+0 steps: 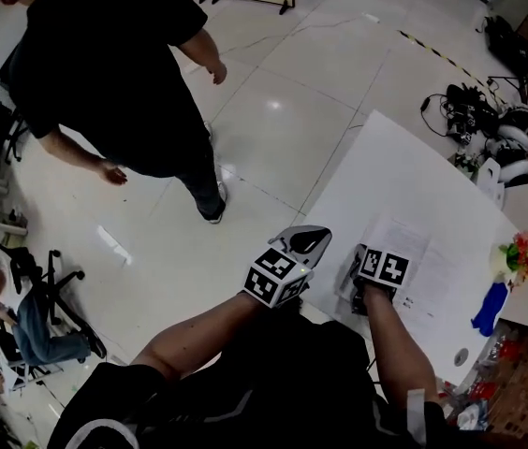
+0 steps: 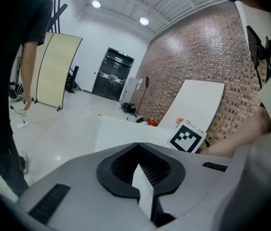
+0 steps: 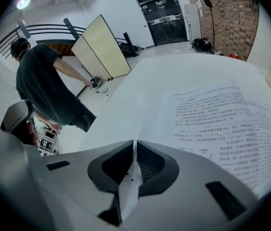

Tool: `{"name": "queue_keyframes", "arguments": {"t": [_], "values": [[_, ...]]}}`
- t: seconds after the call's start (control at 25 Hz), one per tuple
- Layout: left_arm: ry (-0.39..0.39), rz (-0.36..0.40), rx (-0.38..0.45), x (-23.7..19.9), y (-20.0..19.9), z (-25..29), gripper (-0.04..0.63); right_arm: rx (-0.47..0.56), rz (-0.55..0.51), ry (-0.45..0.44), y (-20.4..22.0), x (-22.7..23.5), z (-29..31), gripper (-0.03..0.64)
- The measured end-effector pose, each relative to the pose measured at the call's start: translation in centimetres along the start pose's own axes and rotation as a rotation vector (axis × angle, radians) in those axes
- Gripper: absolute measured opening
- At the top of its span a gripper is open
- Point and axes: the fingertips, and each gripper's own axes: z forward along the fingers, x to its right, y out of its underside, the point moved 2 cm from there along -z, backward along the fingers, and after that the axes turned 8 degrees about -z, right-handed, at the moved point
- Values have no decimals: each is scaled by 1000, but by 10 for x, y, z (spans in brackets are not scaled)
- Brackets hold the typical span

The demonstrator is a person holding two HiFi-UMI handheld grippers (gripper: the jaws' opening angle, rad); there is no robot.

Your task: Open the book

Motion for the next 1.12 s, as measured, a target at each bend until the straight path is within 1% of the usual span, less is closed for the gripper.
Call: {"name": "queue_keyframes", "arguments": {"t": [0.12, 0.2, 0.32, 0.4, 0.44, 0.56, 0.68, 0.76, 0.88, 1.0, 1.12], "values": [[3, -2, -12, -5, 2, 0, -5, -7, -33, 9, 1, -7, 6, 6], [11, -10, -15, -3, 2, 1, -5, 19, -30, -11, -2, -12, 0, 5], [27, -28, -1, 6, -5, 9, -5, 134, -32, -69, -19, -13, -29, 5], [44, -28, 26, 18, -18, 17, -5, 233, -46, -82, -35, -4, -57, 5], [51, -15, 41, 26, -25, 20, -5, 282, -46, -78, -42, 4, -73, 5], [69, 19, 84, 50, -45, 27, -5, 420, -49, -52, -60, 27, -126, 5], [88, 37, 115, 76, -59, 34, -5, 527, -95, -21, -72, 51, -182, 5], [101, 55, 127, 94, -64, 40, -5, 593, -127, 17, -75, 72, -219, 5], [138, 89, 141, 125, -71, 47, -5, 700, -149, 85, -72, 107, -275, 5], [179, 162, 169, 151, -90, 53, -5, 804, -174, 137, -67, 140, -323, 5], [196, 201, 219, 170, -115, 51, -5, 852, -186, 179, -58, 163, -352, 5]]}}
